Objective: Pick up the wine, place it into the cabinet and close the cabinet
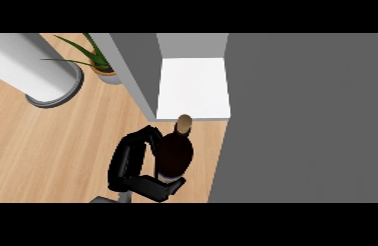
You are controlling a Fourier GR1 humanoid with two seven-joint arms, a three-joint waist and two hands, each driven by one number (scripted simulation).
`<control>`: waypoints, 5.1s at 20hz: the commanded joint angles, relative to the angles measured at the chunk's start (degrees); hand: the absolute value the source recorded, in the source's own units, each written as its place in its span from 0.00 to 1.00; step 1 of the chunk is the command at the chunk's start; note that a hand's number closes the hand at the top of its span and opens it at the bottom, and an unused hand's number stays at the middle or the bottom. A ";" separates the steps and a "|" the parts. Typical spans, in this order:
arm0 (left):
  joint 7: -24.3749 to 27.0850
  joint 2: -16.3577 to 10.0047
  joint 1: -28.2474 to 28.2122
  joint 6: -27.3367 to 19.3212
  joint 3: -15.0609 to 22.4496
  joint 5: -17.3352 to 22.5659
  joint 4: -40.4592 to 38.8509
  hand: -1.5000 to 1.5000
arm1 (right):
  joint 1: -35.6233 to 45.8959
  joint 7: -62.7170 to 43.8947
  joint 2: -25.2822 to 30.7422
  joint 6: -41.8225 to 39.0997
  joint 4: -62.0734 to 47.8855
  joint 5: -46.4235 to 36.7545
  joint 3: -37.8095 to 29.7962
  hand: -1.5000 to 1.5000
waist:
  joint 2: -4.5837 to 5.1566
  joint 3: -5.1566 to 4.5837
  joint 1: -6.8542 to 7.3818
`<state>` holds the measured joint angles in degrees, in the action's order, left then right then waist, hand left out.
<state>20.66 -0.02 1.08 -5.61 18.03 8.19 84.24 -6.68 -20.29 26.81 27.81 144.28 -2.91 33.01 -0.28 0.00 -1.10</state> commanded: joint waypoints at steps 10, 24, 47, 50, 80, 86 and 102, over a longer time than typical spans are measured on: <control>-1.78 -1.96 14.08 -3.88 -5.24 -0.98 -11.51 1.00 | -5.50 -3.42 1.41 -0.15 13.84 -0.08 0.70 0.00 | 0.11 -0.07 -0.35; 2.81 0.01 30.71 -7.49 -4.92 4.47 -31.61 1.00 | -9.82 3.18 1.63 -3.64 11.88 3.99 -1.32 0.00 | 0.39 -0.05 -1.27; 6.04 0.02 53.04 -14.89 -3.80 16.14 -63.43 1.00 | -12.06 9.42 -0.49 -8.13 7.97 7.20 -1.06 0.00 | 1.40 -0.09 -4.08; 6.69 0.02 55.52 -15.17 -6.22 17.72 -65.57 1.00 | -14.37 10.28 0.59 -9.04 8.46 8.06 -2.00 0.00 | 1.40 -0.05 -4.30; 11.35 -5.00 65.88 -21.14 -9.20 15.18 -80.25 0.00 | -16.75 16.90 0.78 -14.44 6.13 9.68 -2.92 0.00 | 2.52 -0.08 -6.33; 14.85 -4.54 65.99 -12.39 -12.29 17.97 -77.05 0.00 | -16.64 17.65 -0.72 -13.77 4.91 7.00 -0.62 0.00 | 2.27 -0.20 -5.40; 14.01 -0.06 69.72 -2.19 -14.72 20.36 -73.72 0.00 | -21.28 13.79 1.59 -13.76 11.85 8.16 -3.72 0.00 | 0.53 -0.04 -2.72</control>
<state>35.60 -1.19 69.87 -8.07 3.57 27.81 9.41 -23.51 -1.32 26.63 14.17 143.69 2.60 28.52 0.81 -0.07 -4.11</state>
